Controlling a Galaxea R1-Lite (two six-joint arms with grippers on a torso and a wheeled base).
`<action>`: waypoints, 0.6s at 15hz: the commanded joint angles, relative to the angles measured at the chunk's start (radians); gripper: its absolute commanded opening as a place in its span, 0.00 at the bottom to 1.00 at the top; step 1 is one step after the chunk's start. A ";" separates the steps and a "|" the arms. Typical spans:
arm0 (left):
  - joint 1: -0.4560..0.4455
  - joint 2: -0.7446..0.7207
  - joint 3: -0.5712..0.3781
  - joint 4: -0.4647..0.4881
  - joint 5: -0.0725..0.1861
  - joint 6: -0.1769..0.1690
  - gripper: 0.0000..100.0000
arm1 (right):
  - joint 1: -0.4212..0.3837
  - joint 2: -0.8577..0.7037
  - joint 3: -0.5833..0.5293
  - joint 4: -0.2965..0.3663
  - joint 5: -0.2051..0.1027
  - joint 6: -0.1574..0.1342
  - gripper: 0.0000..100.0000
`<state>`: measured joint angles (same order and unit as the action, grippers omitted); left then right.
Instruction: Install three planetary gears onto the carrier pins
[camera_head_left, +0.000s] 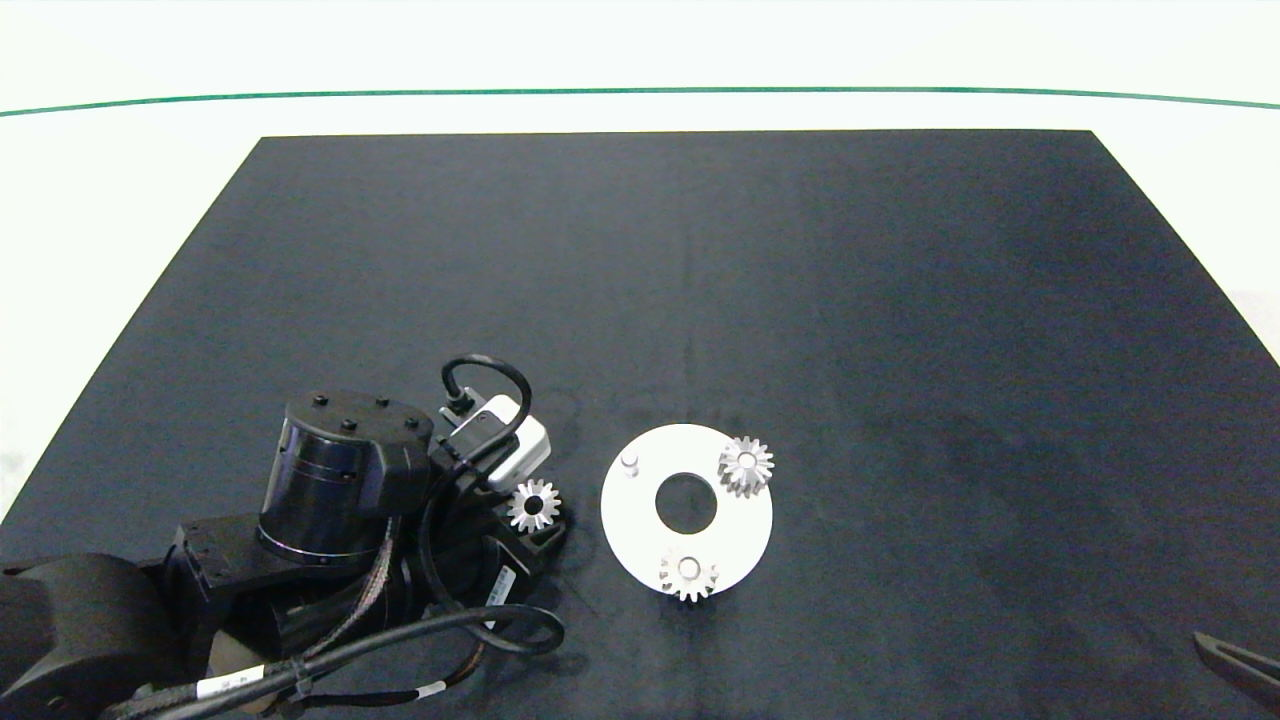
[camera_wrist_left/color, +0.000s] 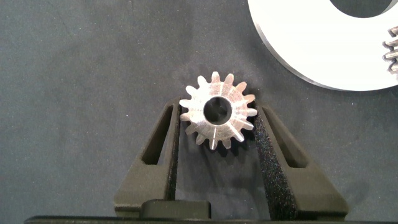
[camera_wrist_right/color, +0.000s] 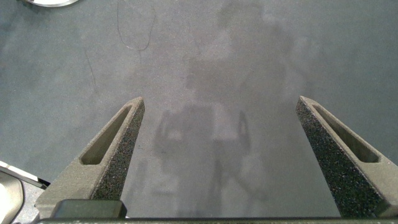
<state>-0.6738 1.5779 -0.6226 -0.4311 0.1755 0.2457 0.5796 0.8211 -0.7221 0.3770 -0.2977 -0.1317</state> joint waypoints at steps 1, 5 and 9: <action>-0.001 -0.001 0.001 -0.003 0.002 0.001 0.00 | 0.000 0.000 0.001 0.003 -0.001 -0.002 1.00; 0.000 -0.004 0.003 0.002 0.001 0.000 0.00 | 0.002 0.000 0.003 0.006 0.000 -0.006 1.00; 0.005 -0.018 -0.017 0.000 0.001 0.007 0.00 | 0.002 -0.010 -0.003 0.005 0.000 -0.008 1.00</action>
<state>-0.6691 1.5687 -0.6317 -0.4204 0.1736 0.2519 0.5811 0.8145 -0.7226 0.3800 -0.2957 -0.1381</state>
